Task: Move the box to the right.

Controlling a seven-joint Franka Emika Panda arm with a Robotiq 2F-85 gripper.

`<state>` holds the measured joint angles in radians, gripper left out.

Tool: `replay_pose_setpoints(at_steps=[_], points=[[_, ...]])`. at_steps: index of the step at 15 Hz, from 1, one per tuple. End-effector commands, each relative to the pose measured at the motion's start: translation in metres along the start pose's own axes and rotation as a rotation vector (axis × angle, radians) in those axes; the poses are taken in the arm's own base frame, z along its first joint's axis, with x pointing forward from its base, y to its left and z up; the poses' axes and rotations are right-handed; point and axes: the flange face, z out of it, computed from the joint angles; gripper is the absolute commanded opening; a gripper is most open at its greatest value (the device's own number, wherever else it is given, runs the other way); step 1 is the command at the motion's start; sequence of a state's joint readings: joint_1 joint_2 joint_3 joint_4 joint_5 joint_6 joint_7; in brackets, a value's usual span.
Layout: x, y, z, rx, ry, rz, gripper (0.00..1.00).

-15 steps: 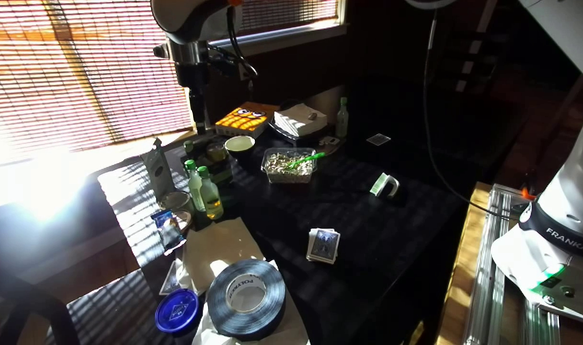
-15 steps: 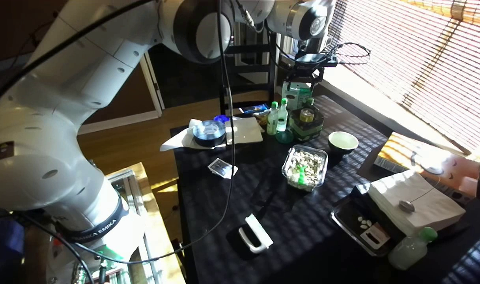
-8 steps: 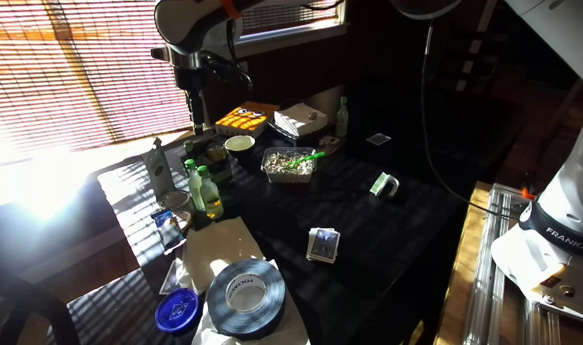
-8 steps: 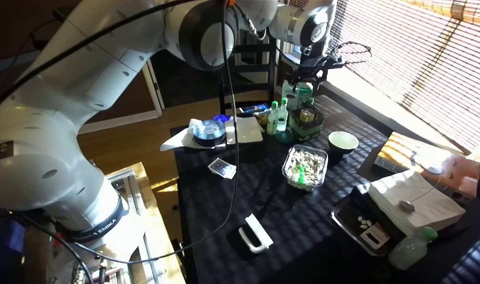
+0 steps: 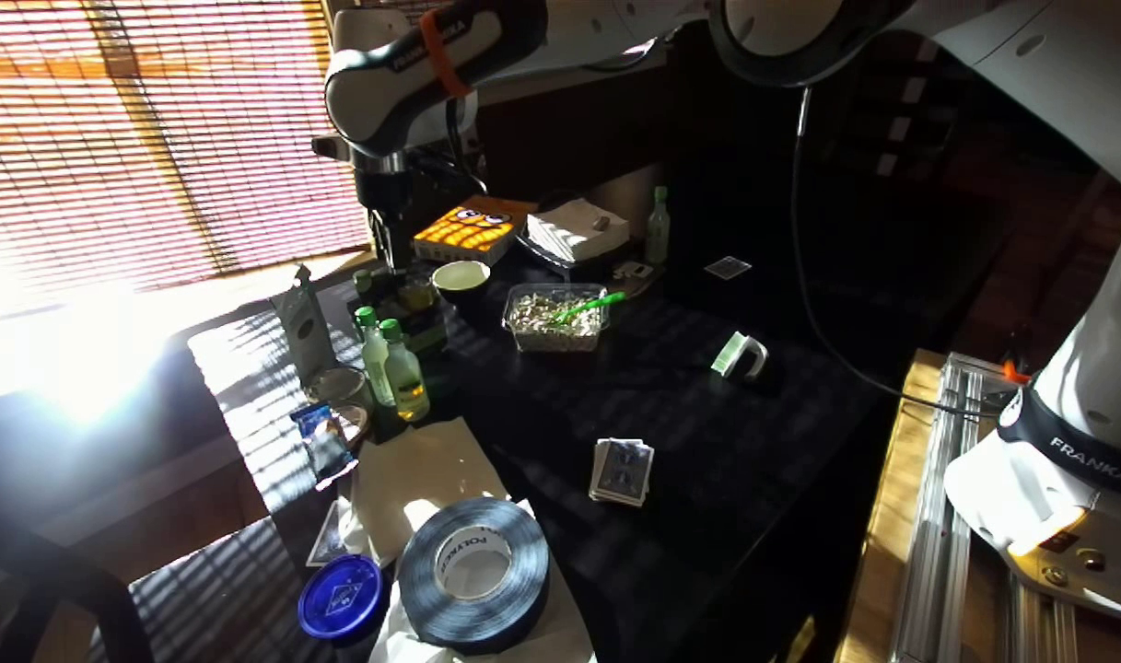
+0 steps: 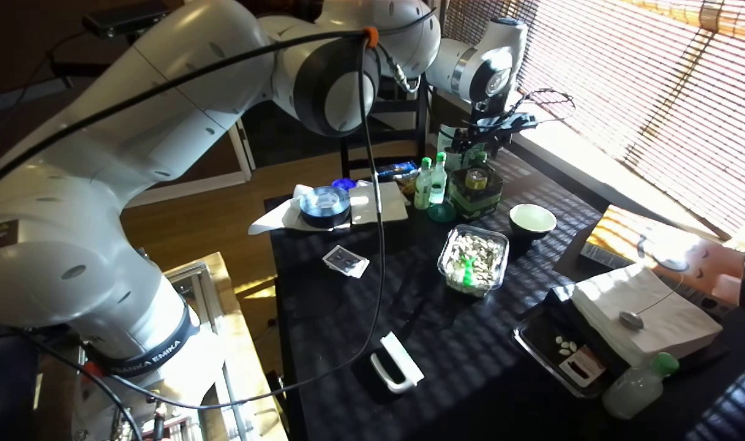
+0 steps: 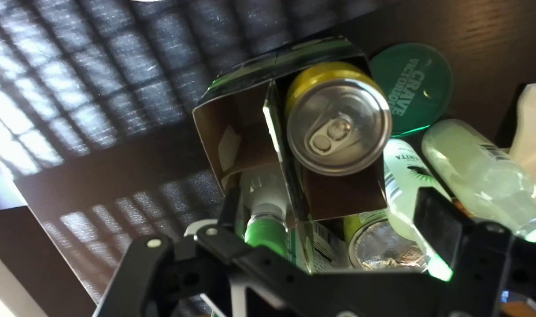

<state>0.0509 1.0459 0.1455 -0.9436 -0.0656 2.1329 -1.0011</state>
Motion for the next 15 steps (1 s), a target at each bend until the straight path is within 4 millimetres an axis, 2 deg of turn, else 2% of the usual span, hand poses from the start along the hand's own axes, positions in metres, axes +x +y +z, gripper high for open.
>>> replay_pose_setpoints(at_steps=[1, 8, 11, 12, 14, 15], points=[[0.011, 0.004, 0.007, -0.023, 0.060, 0.030, 1.00], [0.015, 0.007, 0.015, -0.083, 0.081, 0.082, 1.00], [0.013, 0.009, 0.019, -0.092, 0.073, 0.107, 0.95], [0.013, 0.009, 0.020, -0.091, 0.071, 0.114, 0.91], [0.011, 0.010, 0.019, -0.089, 0.056, 0.127, 0.68], [0.009, 0.009, 0.019, -0.087, 0.044, 0.131, 0.65]])
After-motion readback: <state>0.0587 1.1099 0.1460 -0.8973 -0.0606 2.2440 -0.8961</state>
